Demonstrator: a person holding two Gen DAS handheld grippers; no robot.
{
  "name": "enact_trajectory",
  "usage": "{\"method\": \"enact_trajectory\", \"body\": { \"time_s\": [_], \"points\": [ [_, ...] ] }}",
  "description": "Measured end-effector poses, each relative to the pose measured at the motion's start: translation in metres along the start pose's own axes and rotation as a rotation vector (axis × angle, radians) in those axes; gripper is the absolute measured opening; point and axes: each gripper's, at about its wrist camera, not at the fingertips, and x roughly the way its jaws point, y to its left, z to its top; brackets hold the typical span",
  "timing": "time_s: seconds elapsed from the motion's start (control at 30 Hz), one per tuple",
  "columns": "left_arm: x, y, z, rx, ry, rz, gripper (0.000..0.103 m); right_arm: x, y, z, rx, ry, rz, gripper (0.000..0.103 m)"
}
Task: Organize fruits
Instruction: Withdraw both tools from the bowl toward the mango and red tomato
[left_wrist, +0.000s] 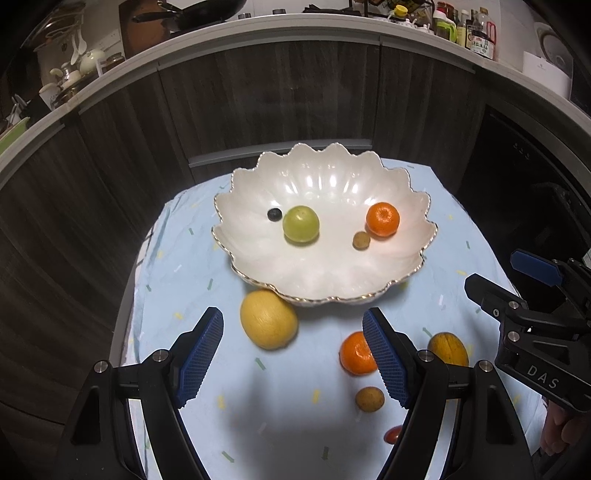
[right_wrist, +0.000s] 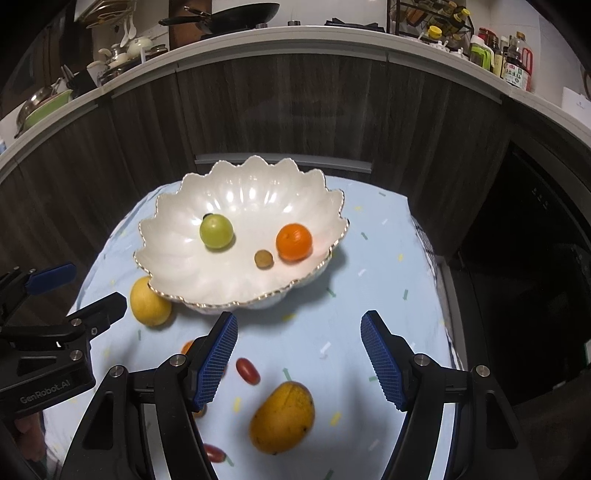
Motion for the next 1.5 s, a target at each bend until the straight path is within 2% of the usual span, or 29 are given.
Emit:
{"method": "enact_trajectory", "body": {
  "time_s": [0.77, 1.5],
  "points": [
    [0.005, -0.013, -0.036, 0.02, 0.023, -0.004, 0.078, 0.003, -0.002, -0.037, -0.002, 0.05, -0.001, 0.07],
    [0.012, -0.019, -0.086, -0.034, 0.057, 0.005, 0.078, 0.01, -0.002, -0.073, 0.006, 0.094, -0.014, 0.07]
  ]
}}
